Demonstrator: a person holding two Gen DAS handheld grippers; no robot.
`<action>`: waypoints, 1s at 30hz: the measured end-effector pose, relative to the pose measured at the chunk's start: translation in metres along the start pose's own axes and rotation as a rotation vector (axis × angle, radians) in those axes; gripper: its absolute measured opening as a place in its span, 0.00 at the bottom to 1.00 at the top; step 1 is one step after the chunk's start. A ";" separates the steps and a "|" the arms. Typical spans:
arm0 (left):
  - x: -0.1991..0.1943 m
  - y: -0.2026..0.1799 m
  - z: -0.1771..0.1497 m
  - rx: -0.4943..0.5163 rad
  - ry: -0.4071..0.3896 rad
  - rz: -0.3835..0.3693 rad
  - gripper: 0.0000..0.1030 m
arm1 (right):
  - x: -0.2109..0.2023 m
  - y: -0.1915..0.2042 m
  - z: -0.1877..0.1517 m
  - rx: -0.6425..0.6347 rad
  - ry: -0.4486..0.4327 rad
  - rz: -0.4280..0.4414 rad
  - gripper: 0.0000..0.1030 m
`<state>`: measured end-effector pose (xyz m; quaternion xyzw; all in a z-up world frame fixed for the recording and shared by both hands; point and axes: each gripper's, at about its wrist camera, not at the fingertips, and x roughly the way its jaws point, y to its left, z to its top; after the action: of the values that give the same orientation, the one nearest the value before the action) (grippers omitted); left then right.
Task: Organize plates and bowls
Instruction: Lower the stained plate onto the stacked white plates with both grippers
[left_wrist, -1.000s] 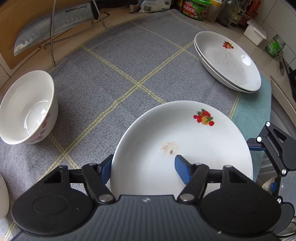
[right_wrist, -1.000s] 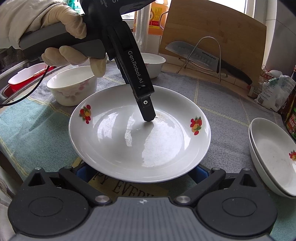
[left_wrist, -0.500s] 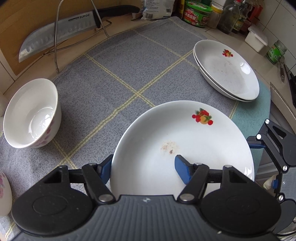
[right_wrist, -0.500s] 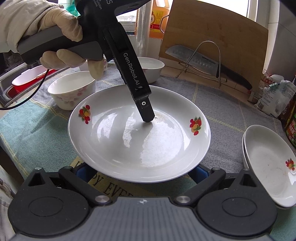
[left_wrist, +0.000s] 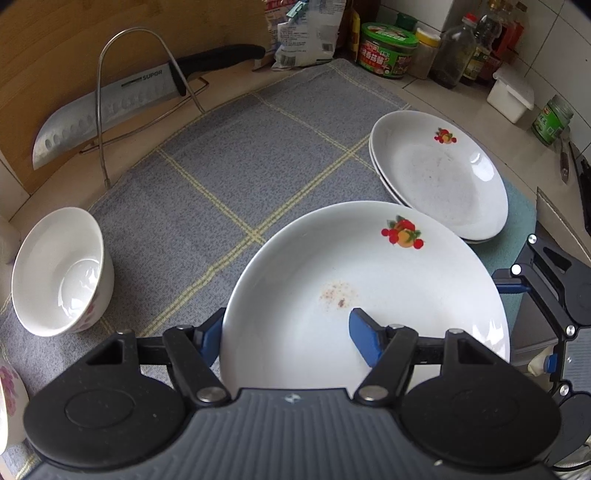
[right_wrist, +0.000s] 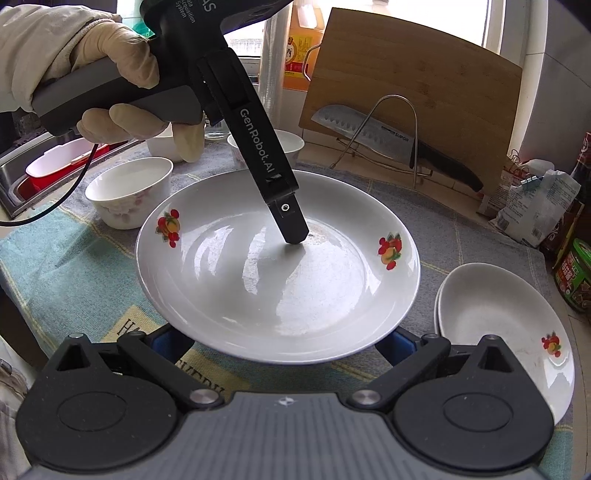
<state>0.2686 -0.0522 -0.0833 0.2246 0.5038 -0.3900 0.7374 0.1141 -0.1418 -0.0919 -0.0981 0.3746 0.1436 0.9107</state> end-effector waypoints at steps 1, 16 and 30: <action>0.000 -0.003 0.003 0.001 -0.004 0.000 0.67 | -0.002 -0.004 -0.001 -0.003 -0.003 -0.002 1.00; 0.011 -0.042 0.043 0.035 -0.029 -0.028 0.67 | -0.028 -0.053 -0.012 -0.005 0.008 -0.047 1.00; 0.037 -0.076 0.092 0.106 -0.032 -0.071 0.68 | -0.038 -0.095 -0.023 0.035 0.028 -0.131 1.00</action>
<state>0.2671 -0.1775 -0.0766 0.2388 0.4783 -0.4456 0.7180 0.1046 -0.2448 -0.0744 -0.1086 0.3825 0.0757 0.9144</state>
